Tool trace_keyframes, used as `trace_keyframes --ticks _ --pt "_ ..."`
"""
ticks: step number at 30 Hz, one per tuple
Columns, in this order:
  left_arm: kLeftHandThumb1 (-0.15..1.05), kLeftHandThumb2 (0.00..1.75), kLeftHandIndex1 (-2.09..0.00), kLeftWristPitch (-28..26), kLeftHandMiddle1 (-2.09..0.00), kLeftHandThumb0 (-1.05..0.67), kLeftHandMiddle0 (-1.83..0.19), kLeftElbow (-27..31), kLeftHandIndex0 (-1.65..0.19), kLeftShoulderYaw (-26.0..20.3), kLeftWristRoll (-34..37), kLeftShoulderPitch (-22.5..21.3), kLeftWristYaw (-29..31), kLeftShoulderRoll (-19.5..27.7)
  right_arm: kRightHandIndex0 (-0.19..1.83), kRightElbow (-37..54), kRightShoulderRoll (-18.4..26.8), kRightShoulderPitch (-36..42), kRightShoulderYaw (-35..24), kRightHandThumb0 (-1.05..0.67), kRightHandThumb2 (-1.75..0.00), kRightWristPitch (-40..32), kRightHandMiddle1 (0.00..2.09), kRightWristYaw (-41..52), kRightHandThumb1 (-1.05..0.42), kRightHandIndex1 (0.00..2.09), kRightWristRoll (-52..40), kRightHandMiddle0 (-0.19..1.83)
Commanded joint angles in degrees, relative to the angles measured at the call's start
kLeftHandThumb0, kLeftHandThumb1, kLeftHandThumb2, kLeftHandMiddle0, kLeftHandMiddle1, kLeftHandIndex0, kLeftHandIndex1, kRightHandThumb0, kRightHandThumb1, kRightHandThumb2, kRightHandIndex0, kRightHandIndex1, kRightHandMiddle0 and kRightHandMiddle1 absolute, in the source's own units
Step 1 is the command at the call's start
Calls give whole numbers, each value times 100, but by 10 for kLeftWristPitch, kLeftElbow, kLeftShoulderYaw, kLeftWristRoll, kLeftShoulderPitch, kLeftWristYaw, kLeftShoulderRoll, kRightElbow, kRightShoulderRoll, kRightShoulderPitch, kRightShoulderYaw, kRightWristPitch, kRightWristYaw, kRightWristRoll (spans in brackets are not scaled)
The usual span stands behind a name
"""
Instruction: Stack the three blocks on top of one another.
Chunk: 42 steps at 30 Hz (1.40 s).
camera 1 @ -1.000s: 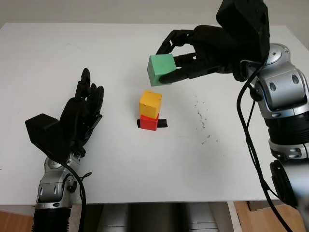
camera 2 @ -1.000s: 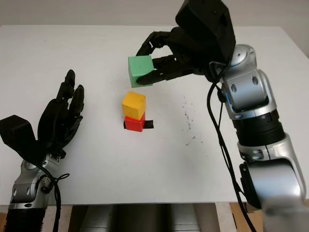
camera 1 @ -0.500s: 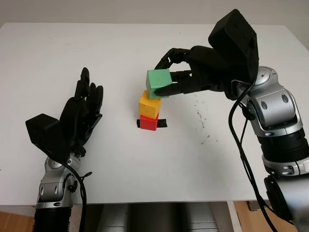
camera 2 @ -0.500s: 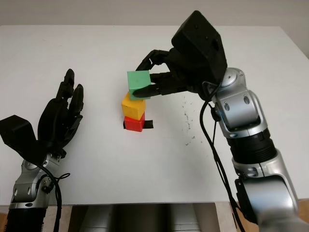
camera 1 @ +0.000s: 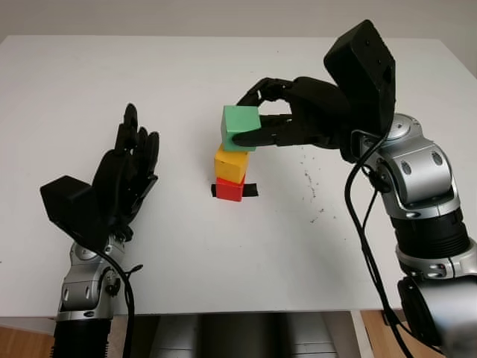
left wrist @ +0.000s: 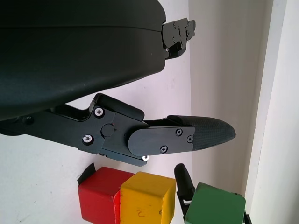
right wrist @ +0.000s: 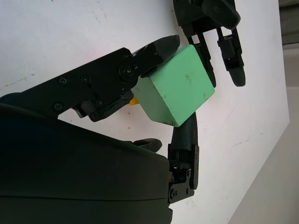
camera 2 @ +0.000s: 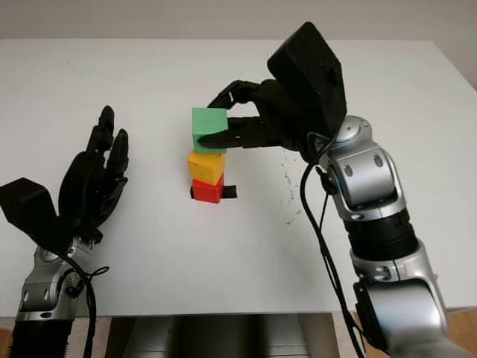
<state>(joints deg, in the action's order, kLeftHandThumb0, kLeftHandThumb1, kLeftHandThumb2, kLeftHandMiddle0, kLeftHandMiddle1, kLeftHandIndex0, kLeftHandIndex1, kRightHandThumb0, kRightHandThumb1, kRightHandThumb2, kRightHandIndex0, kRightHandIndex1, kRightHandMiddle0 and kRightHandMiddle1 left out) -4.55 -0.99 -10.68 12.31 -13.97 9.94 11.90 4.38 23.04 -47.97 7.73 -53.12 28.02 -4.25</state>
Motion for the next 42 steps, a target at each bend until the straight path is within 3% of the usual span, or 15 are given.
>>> trace_keyframes --ticks 1,42 --pt "105 44 0 1 0 -73 19 3 19 1 0 -2 0 -2 41 -2 -6 -16 -5 -42 -6 5 177 -4 -102 2 -4 22" --pt "105 38 0 -1 0 -74 19 9 19 0 0 9 -9 -9 45 -48 -3 -1 29 -47 -5 70 171 12 -100 2 25 30"
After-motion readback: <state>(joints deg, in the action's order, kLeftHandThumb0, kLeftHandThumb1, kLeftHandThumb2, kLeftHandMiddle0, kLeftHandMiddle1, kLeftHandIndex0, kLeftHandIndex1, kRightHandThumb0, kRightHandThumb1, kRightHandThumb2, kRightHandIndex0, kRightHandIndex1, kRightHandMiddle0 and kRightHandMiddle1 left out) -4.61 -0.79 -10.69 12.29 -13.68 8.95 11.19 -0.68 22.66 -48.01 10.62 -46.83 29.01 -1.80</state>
